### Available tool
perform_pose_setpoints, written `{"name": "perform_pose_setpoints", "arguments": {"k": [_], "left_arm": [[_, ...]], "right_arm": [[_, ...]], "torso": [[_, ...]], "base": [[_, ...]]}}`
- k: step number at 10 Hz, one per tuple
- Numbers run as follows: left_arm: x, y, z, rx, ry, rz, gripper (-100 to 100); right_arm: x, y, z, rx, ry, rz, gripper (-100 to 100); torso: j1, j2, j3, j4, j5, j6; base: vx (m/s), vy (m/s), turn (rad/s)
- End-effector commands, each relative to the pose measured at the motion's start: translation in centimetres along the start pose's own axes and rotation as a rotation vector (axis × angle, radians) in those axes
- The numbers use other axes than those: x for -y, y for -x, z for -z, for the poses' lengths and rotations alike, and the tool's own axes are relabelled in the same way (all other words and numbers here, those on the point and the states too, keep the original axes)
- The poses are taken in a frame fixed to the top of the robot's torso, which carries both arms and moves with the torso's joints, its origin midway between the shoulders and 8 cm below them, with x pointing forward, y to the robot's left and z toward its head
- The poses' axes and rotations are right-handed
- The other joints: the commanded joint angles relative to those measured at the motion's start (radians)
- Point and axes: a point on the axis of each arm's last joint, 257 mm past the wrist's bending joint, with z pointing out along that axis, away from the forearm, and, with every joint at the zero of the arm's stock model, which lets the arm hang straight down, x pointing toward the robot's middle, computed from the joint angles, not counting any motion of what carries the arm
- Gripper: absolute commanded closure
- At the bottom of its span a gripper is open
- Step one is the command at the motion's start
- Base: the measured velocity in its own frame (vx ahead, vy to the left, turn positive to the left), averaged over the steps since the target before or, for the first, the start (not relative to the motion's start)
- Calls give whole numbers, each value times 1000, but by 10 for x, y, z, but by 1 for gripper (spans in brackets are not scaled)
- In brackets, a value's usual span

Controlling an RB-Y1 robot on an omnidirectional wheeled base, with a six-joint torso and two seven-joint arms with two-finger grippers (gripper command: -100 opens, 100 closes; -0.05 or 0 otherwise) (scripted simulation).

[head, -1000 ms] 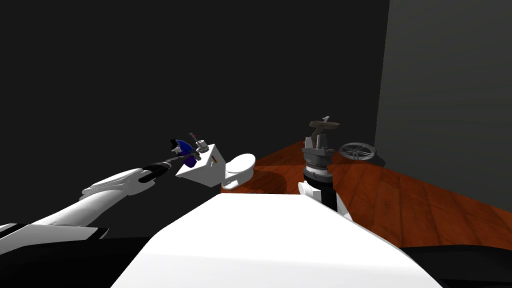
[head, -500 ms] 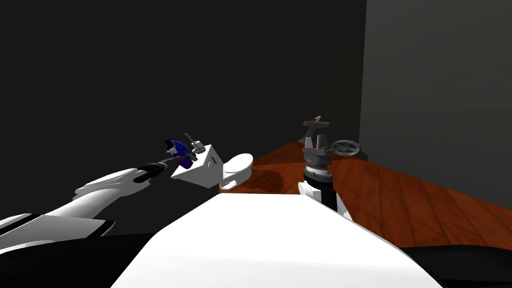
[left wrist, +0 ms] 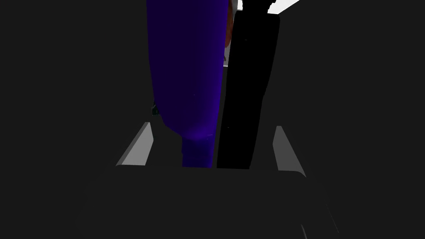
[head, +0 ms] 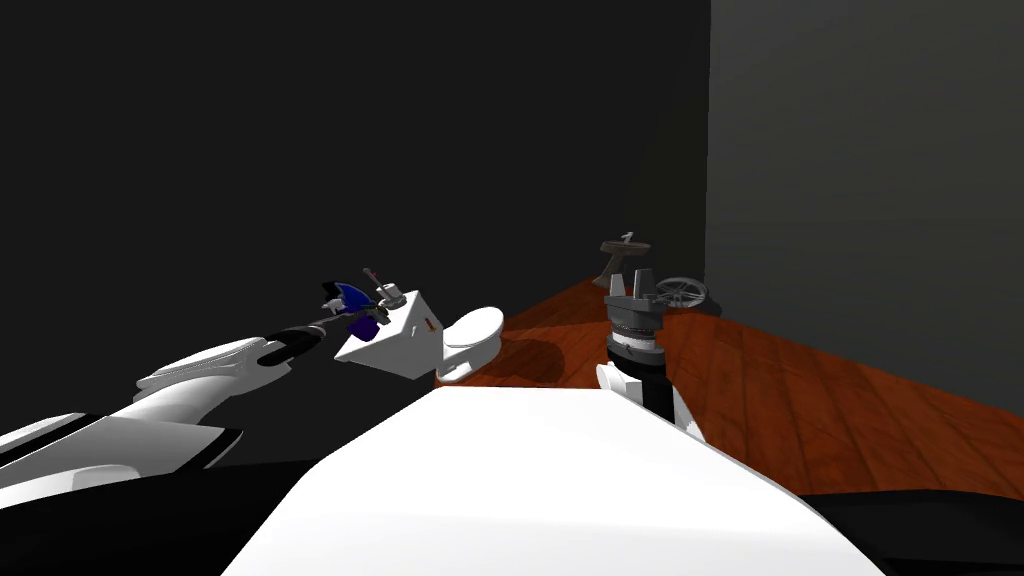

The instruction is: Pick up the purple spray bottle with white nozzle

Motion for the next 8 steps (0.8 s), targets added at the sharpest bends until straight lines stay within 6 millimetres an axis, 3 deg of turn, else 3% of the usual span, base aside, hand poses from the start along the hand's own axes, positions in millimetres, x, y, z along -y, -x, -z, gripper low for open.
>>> {"name": "perform_pose_setpoints", "arguments": {"k": [1, 3, 6, 7, 8], "left_arm": [[0, 1, -3, -9, -1, -4, -100], [-12, 16, -3, 20, 32, 19, -100], [-28, 12, 3, 14, 66, 24, -100], [-24, 11, 1, 16, 59, 23, -100], [-25, 11, 1, 15, 60, 23, 100]], "right_arm": [[0, 0, 0, 0, 0, 0, 0], [0, 0, 0, 0, 0, 0, 0], [0, 0, 0, 0, 0, 0, 0], [0, 0, 0, 0, 0, 0, 0], [0, 0, 0, 0, 0, 0, 0]], "torso": [[0, 0, 0, 0, 0, 0], [-2, 1, 1, 1, 0, -1], [1, -4, -2, -1, 1, -2], [2, -4, -2, -1, 1, -2], [2, -4, -2, -1, 1, -2]], "base": [[-124, -68, -205], [-46, -29, 31], [6, 3, -5], [0, 0, 0], [1, -3, -21]]}}
